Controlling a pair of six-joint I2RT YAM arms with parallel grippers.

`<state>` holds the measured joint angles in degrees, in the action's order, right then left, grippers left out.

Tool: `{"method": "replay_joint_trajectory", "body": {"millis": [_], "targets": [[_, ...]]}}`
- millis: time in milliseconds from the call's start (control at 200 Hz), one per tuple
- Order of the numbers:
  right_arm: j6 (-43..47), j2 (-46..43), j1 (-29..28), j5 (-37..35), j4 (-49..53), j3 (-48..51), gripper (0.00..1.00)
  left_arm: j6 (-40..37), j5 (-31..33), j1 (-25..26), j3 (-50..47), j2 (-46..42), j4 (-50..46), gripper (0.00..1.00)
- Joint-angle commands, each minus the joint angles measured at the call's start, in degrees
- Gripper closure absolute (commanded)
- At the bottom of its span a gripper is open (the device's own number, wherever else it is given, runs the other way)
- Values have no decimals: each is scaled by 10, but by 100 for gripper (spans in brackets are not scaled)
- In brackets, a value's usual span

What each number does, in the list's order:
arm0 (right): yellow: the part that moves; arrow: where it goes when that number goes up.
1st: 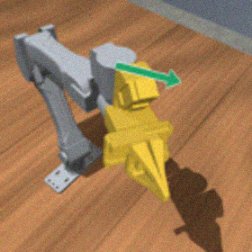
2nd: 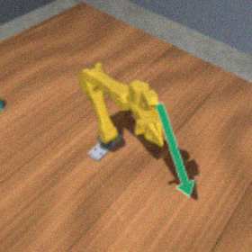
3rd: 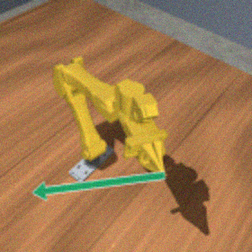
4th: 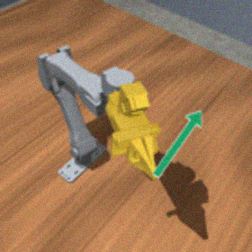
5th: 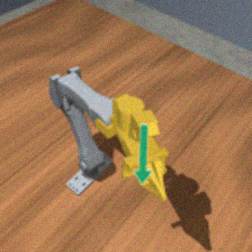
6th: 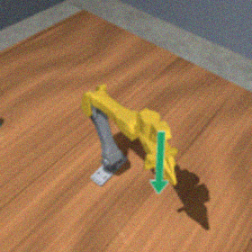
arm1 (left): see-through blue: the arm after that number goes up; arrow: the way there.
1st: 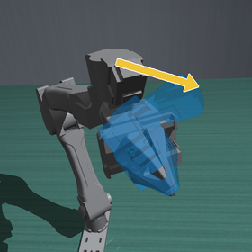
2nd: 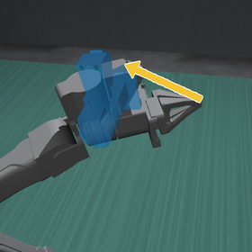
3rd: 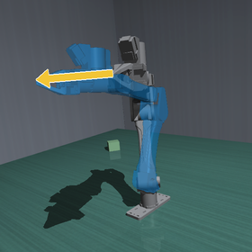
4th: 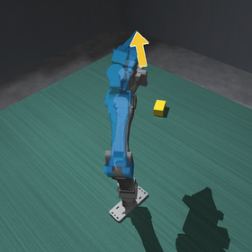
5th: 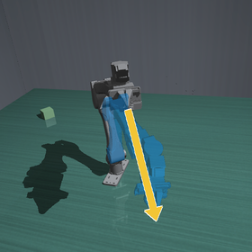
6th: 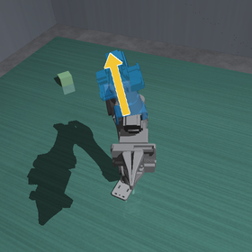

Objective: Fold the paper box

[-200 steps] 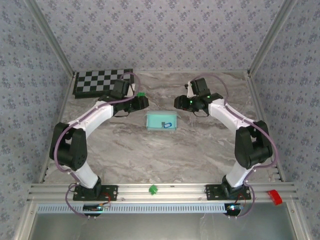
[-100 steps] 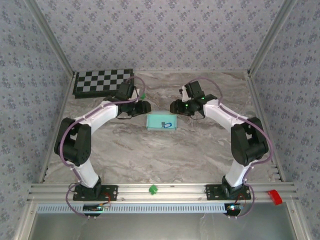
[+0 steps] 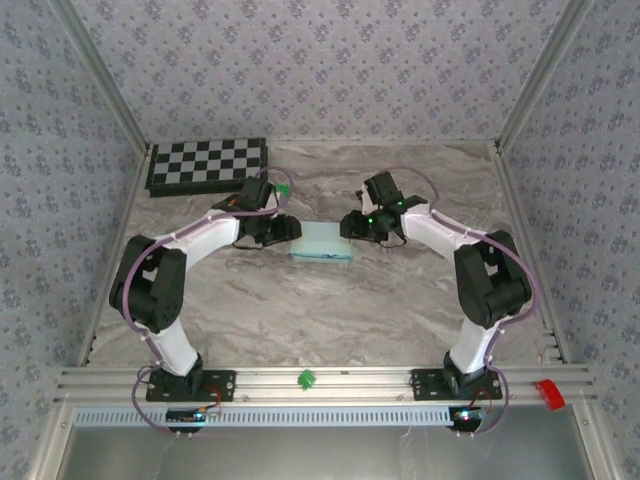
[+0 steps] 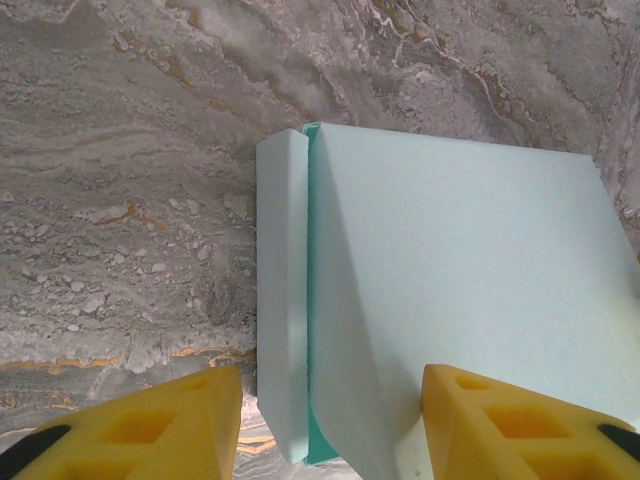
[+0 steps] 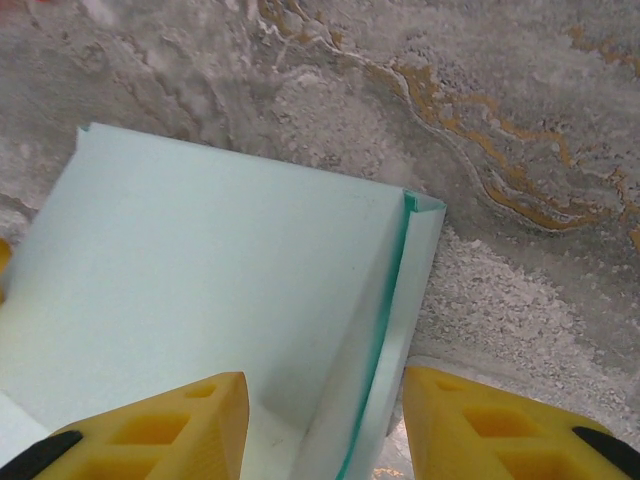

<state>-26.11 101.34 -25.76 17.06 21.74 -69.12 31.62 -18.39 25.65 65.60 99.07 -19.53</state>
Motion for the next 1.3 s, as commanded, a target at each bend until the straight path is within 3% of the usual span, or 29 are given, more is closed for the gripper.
{"method": "replay_joint_trajectory", "body": {"millis": [0,270,675,1035,1294], "targets": [[7,12,-5,-19,11,3,54,2,13,6,-7,6,-8,50],[0,29,-12,-19,2,33,58,10,13,14,-25,23,9,50],[23,74,-17,-9,10,13,70,53,21,26,-63,8,45,60],[136,154,-31,-33,94,-110,70,130,90,90,-139,-67,77,61],[203,206,-44,-24,114,-184,70,171,95,136,-173,-71,108,61]]}}
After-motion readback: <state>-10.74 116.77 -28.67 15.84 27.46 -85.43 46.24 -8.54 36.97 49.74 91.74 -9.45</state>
